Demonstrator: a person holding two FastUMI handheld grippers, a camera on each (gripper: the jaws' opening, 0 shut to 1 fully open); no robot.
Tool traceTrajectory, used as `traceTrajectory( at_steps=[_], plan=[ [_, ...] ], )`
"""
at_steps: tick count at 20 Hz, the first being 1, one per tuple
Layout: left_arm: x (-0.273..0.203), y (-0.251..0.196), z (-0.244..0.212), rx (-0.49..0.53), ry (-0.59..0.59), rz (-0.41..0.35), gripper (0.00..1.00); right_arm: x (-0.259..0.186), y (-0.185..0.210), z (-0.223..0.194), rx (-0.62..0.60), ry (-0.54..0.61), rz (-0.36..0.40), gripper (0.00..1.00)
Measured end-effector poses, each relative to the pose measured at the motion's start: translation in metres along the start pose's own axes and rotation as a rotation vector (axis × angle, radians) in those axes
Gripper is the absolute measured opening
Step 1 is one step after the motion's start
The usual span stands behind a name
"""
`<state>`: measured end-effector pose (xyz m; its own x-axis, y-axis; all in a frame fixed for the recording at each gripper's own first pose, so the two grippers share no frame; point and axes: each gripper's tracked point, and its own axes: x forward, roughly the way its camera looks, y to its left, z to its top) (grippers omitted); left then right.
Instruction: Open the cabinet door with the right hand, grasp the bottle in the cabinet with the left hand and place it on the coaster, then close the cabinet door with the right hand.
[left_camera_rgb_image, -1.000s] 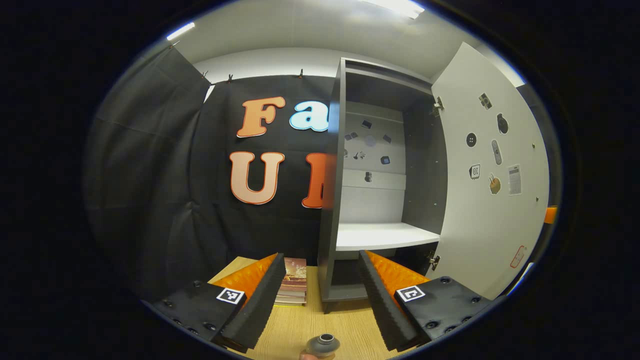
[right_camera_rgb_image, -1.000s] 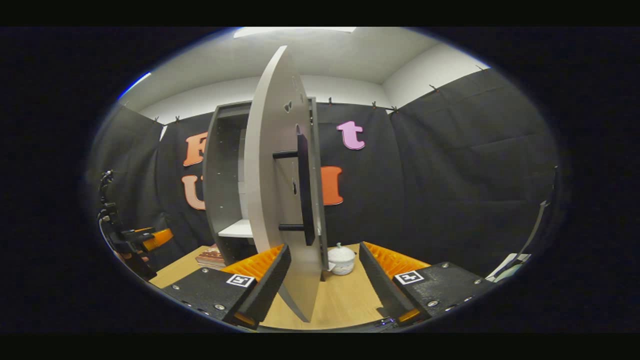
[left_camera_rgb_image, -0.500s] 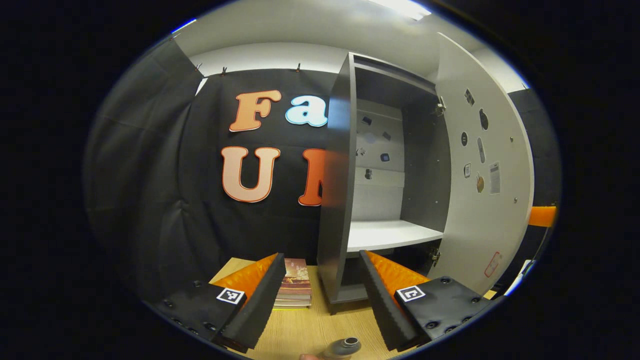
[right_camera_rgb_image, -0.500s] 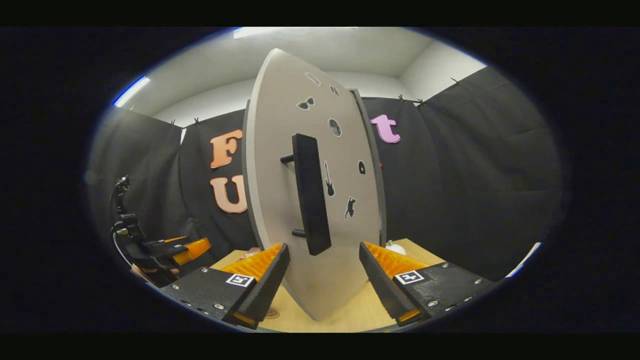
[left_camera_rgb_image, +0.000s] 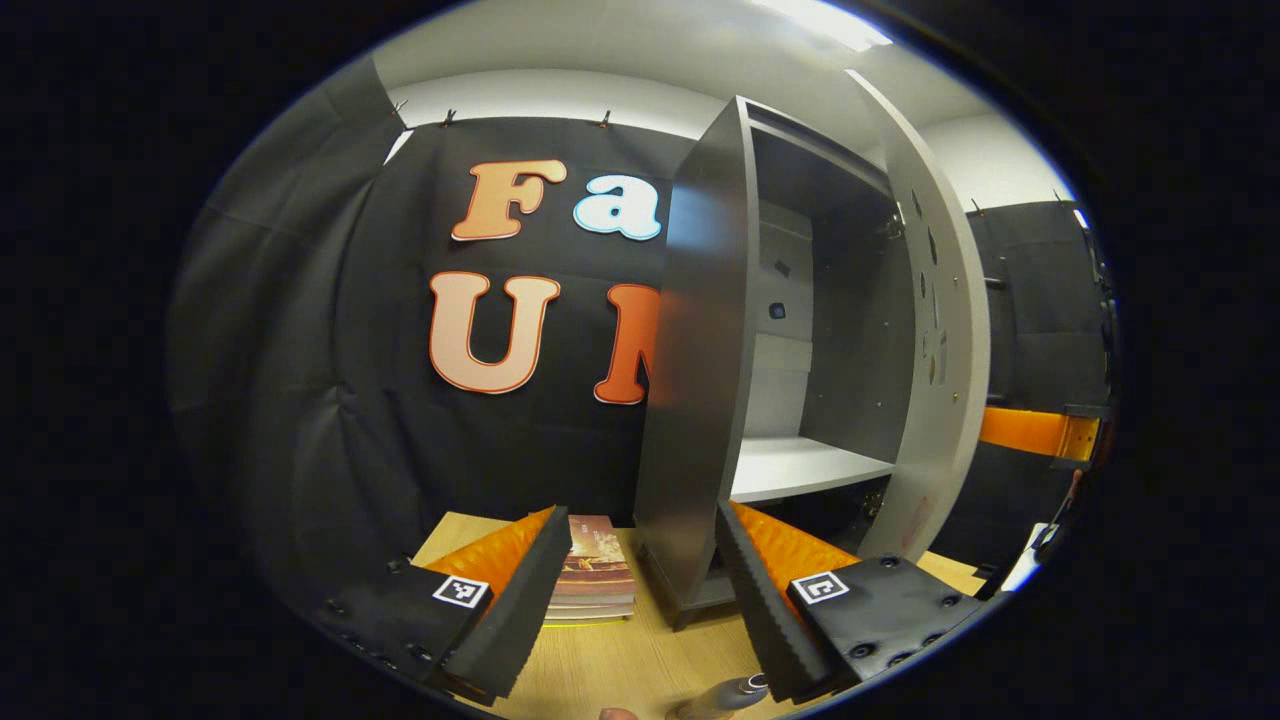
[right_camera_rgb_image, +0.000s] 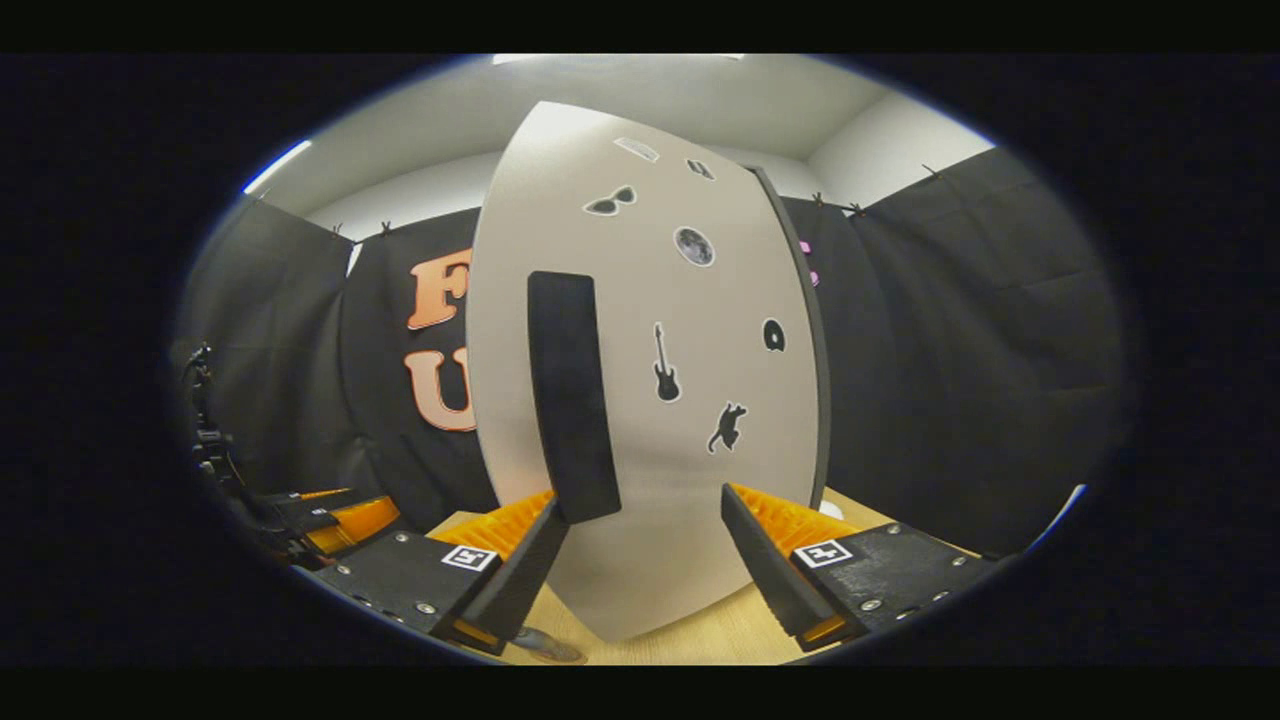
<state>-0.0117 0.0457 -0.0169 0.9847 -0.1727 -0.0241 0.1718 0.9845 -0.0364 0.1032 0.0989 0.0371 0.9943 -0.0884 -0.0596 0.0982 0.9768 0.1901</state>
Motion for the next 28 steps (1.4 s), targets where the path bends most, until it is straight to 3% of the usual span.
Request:
traceTrajectory(
  at_steps=[1, 4, 6, 8, 17, 18, 19, 28],
  plan=[
    [0.002, 0.002, 0.0, -0.001, 0.0, 0.001, 0.94, 0.006, 0.002, 0.0, -0.017, 0.004, -0.009, 0.88],
    [0.008, 0.004, 0.002, -0.004, -0.013, 0.013, 0.94, 0.021, 0.014, -0.002, -0.031, 0.025, 0.023, 0.94],
    [0.009, 0.006, -0.002, -0.014, -0.008, 0.032, 0.94, 0.026, 0.02, -0.003, -0.029, 0.032, 0.061, 0.79],
    [0.012, 0.008, -0.006, -0.02, 0.004, 0.049, 0.94, 0.032, 0.024, -0.004, -0.04, 0.03, 0.092, 0.74],
    [0.027, 0.015, -0.004, -0.016, -0.001, 0.135, 0.94, 0.063, 0.045, -0.014, 0.01, 0.054, 0.25, 0.74],
    [0.028, 0.015, -0.003, -0.013, -0.001, 0.138, 0.94, 0.068, 0.046, -0.015, 0.02, 0.055, 0.26, 0.78],
    [0.028, 0.015, -0.003, -0.01, 0.0, 0.141, 0.94, 0.072, 0.046, -0.016, 0.028, 0.058, 0.267, 0.74],
    [0.034, 0.018, 0.0, -0.01, -0.006, 0.183, 0.94, 0.093, 0.043, -0.02, 0.003, 0.037, 0.25, 0.75]
  ],
)
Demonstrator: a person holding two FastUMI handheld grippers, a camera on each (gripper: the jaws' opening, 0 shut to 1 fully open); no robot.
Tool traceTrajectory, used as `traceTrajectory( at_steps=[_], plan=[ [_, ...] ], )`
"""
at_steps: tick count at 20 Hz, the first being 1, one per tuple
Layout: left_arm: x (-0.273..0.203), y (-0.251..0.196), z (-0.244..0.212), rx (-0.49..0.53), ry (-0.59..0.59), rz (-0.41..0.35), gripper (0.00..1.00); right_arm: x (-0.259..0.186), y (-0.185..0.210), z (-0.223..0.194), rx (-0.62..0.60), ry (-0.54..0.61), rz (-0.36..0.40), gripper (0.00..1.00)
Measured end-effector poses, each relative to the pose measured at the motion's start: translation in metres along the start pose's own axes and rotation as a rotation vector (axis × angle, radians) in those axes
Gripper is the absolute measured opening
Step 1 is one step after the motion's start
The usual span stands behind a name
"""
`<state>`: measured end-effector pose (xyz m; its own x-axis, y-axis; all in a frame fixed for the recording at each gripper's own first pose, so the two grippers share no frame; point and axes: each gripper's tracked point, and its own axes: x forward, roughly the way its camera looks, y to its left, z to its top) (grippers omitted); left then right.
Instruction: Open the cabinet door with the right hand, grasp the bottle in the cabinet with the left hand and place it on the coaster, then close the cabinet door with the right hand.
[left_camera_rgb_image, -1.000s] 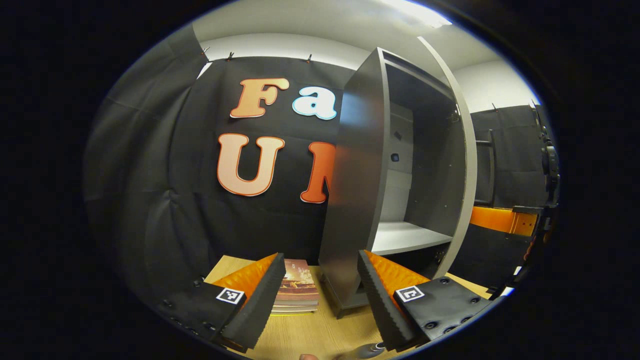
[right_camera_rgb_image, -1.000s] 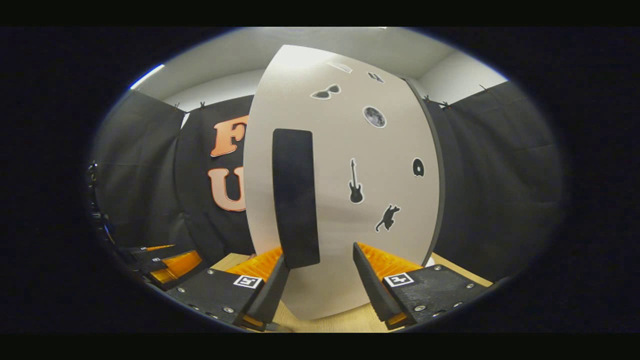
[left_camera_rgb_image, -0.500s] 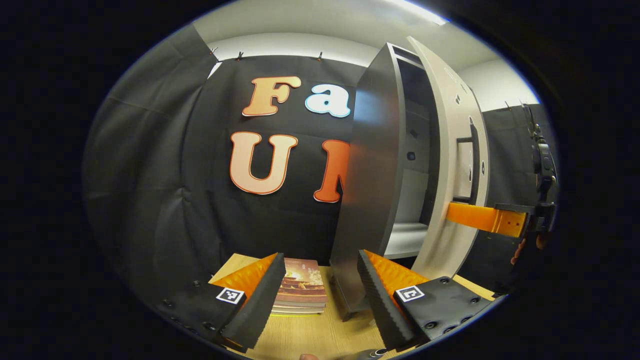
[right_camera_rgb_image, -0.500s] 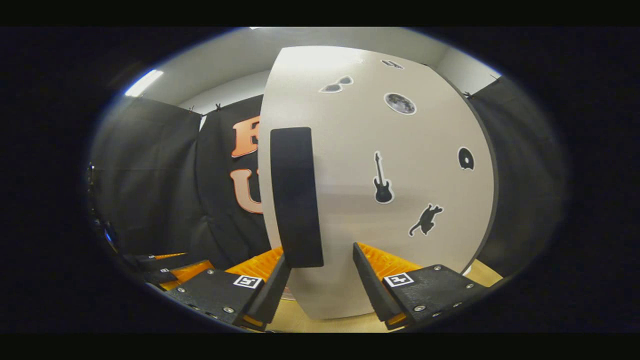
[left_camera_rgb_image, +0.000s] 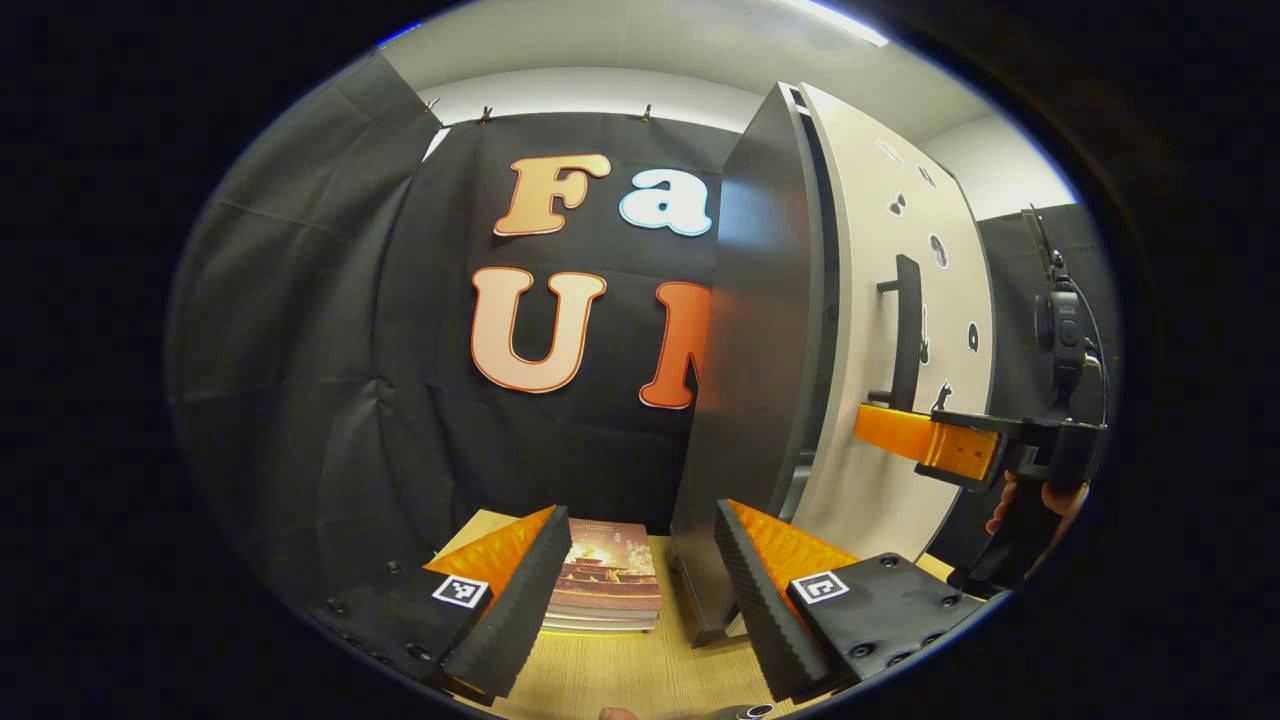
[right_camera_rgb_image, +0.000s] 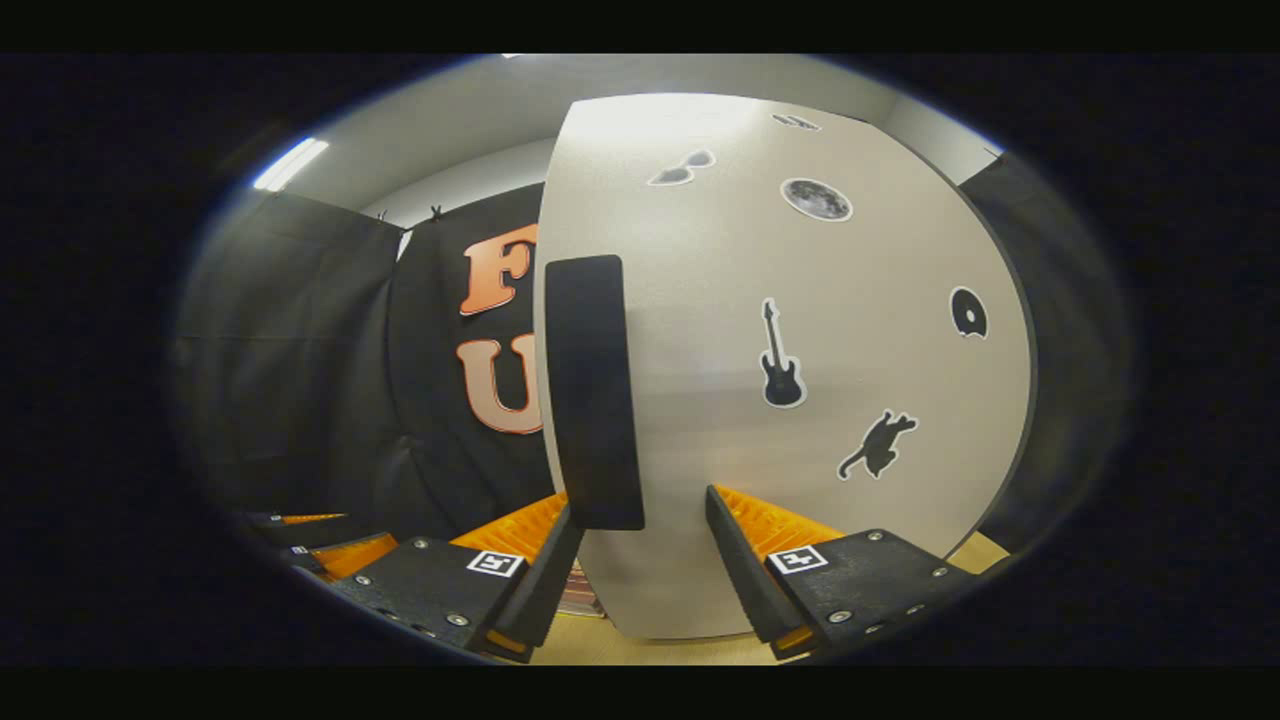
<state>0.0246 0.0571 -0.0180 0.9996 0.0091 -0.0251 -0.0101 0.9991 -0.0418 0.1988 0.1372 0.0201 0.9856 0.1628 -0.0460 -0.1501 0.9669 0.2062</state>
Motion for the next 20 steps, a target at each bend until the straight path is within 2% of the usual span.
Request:
traceTrajectory(
  at_steps=[7, 8, 9, 14, 15, 16, 17, 20],
  plan=[
    [-0.003, 0.003, -0.001, 0.01, 0.005, 0.022, 0.94, 0.01, -0.001, -0.001, 0.021, -0.006, 0.023, 0.8],
    [-0.004, 0.004, 0.0, 0.012, 0.005, 0.025, 0.94, 0.011, -0.002, -0.001, 0.029, -0.006, 0.029, 0.77],
    [-0.005, 0.004, -0.001, 0.014, 0.004, 0.026, 0.94, 0.01, -0.002, -0.001, 0.033, -0.004, 0.03, 0.83],
    [-0.009, 0.006, -0.003, 0.01, 0.011, 0.029, 0.94, 0.012, 0.0, -0.003, -0.005, -0.011, 0.034, 0.86],
    [-0.01, 0.006, -0.003, 0.009, 0.013, 0.026, 0.94, 0.01, 0.002, -0.004, -0.008, -0.011, 0.033, 0.87],
    [-0.011, 0.007, -0.003, 0.011, 0.015, 0.023, 0.94, 0.008, 0.003, -0.004, -0.009, -0.005, 0.026, 0.84],
    [-0.012, 0.008, -0.003, 0.015, 0.016, 0.02, 0.94, 0.006, 0.005, -0.004, -0.008, 0.0, 0.02, 0.92],
    [-0.013, 0.009, -0.004, 0.031, 0.013, 0.0, 0.94, -0.007, 0.005, -0.004, -0.01, 0.002, -0.006, 0.92]
  ],
)
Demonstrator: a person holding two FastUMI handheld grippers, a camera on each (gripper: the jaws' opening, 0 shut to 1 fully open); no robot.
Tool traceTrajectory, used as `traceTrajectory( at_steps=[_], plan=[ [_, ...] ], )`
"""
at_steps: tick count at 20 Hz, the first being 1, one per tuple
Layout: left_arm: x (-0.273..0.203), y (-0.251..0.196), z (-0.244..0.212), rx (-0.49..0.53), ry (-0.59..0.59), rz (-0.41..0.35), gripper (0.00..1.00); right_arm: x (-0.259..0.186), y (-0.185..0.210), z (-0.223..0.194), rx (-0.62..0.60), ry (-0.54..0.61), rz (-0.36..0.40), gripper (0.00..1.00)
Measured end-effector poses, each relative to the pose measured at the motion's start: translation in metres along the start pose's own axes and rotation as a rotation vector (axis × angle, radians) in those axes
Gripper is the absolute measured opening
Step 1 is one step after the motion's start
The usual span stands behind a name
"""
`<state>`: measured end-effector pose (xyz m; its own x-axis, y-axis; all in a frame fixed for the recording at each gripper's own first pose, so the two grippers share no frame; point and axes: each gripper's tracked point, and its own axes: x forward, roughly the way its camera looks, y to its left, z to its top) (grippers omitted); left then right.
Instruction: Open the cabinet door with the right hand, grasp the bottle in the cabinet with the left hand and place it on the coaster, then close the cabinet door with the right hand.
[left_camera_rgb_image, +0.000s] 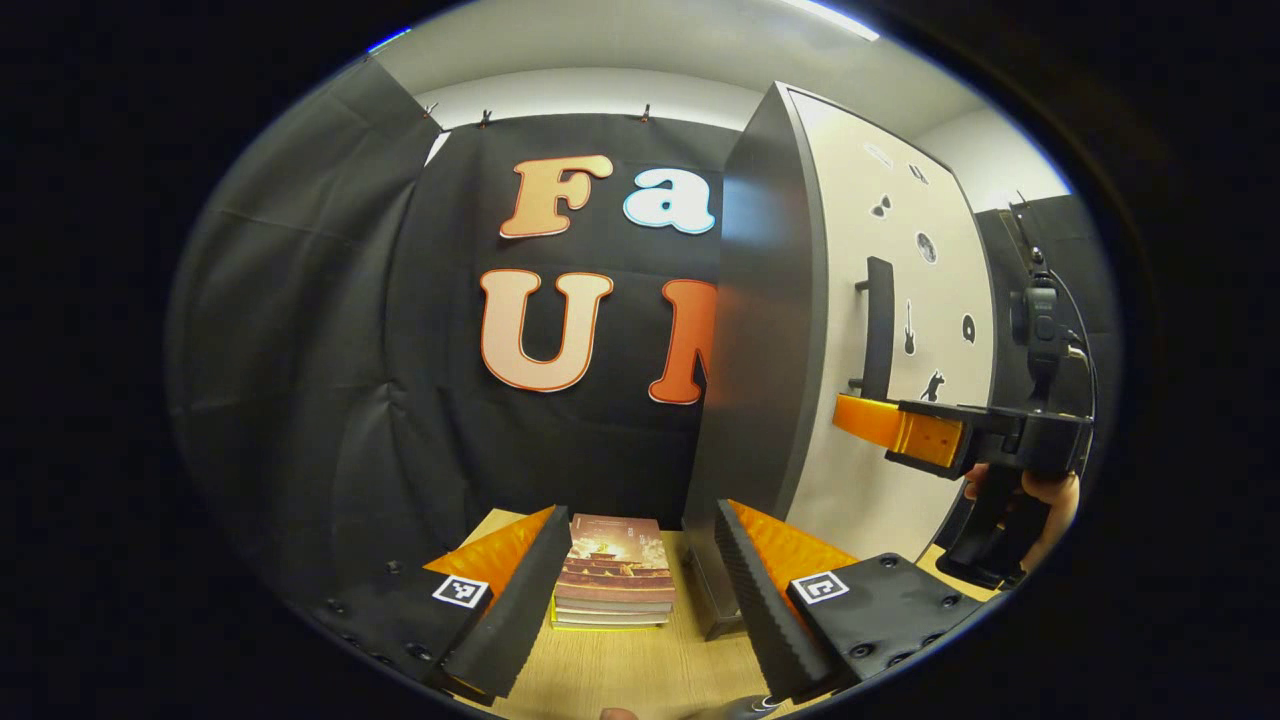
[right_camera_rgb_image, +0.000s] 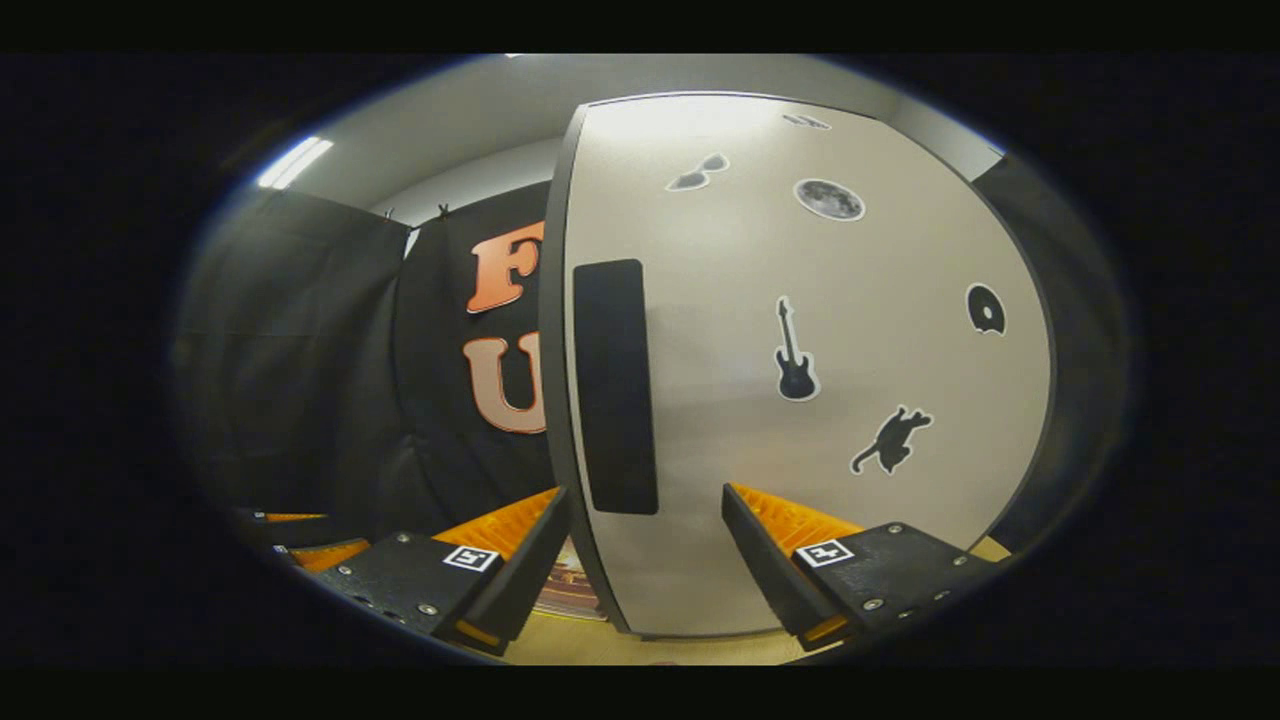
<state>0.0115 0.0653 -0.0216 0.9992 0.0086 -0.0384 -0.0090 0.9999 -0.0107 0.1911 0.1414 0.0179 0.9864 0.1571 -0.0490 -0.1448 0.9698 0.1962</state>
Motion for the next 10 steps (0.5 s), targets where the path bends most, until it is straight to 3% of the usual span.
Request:
traceTrajectory(
  at_steps=[10],
  plan=[
    [-0.007, -0.011, 0.01, 0.012, -0.019, -0.125, 0.94, -0.097, -0.009, 0.017, 0.011, -0.059, -0.16, 0.92]
  ],
)
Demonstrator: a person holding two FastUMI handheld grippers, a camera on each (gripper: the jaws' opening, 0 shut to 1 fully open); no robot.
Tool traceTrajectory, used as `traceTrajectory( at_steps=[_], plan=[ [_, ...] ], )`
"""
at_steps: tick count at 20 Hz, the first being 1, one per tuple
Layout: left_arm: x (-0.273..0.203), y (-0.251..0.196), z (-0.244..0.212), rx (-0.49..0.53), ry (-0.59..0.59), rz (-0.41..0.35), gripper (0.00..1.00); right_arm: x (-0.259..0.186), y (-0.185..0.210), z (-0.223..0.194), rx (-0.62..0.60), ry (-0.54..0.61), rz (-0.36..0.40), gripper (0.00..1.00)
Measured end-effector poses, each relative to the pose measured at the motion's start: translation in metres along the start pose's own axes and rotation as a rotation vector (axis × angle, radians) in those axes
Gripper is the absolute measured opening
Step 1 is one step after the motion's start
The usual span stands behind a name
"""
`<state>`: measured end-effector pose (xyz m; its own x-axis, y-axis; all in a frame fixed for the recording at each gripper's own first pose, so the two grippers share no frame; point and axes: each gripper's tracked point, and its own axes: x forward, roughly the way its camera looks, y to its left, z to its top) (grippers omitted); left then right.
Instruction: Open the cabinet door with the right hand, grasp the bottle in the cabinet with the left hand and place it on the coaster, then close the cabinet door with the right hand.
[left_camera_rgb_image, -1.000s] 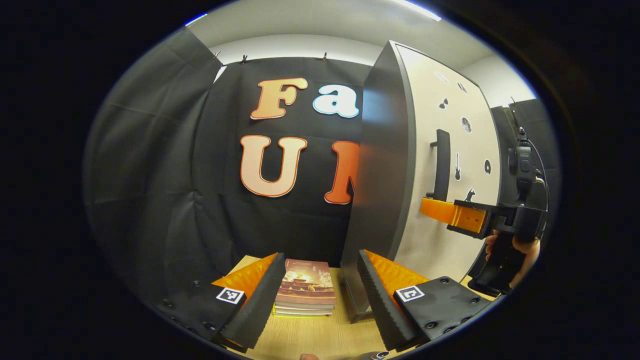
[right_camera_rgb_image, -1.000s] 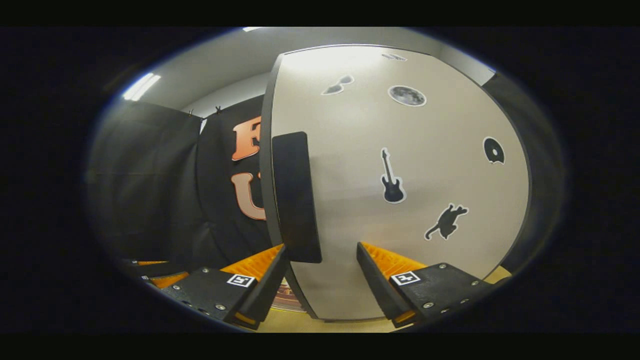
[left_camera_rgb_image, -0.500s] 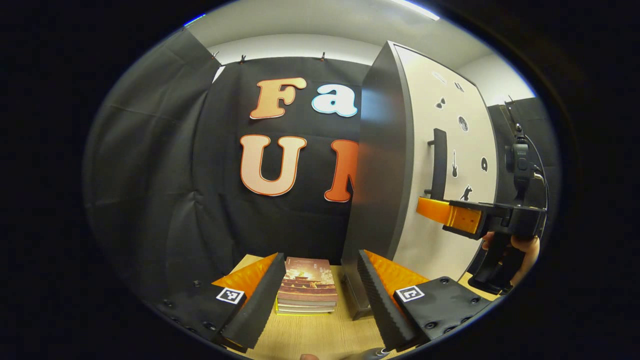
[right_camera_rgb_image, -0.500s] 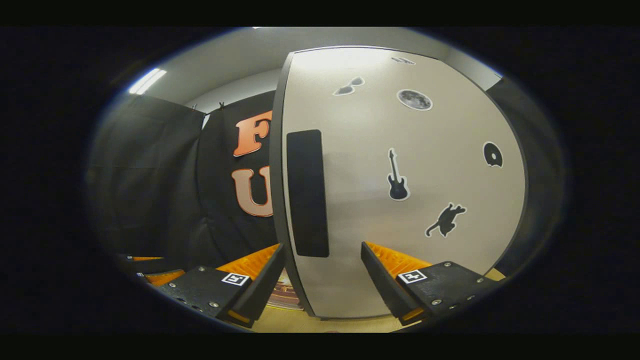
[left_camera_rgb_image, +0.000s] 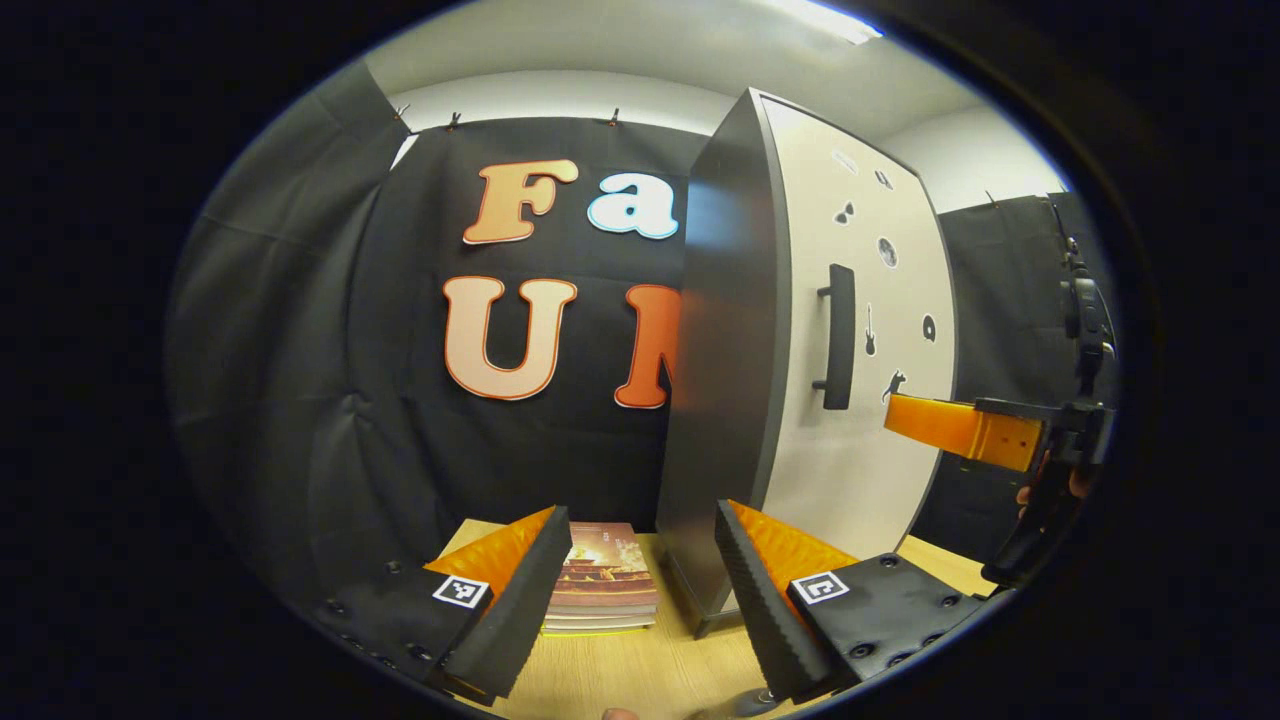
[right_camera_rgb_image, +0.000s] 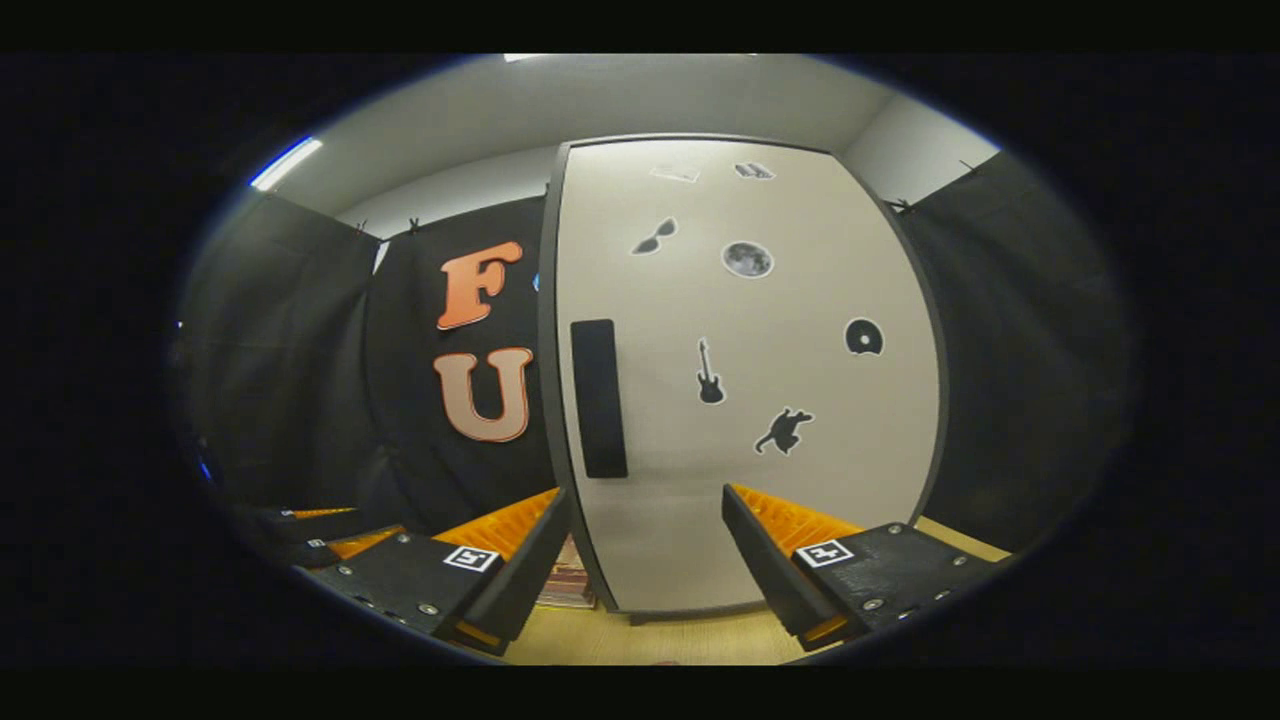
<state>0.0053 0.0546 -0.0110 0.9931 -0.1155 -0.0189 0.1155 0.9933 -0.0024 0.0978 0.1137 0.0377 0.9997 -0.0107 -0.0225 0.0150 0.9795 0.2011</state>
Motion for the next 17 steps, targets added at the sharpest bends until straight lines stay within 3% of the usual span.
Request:
traceTrajectory(
  at_steps=[6, 17],
  plan=[
    [-0.019, -0.023, 0.015, -0.013, -0.029, 0.012, 0.94, -0.052, -0.017, 0.019, -0.06, -0.052, -0.001, 0.92],
    [-0.084, -0.089, 0.036, 0.007, -0.067, 0.195, 0.94, -0.134, -0.073, 0.025, -0.248, -0.086, 0.113, 0.92]
  ],
)
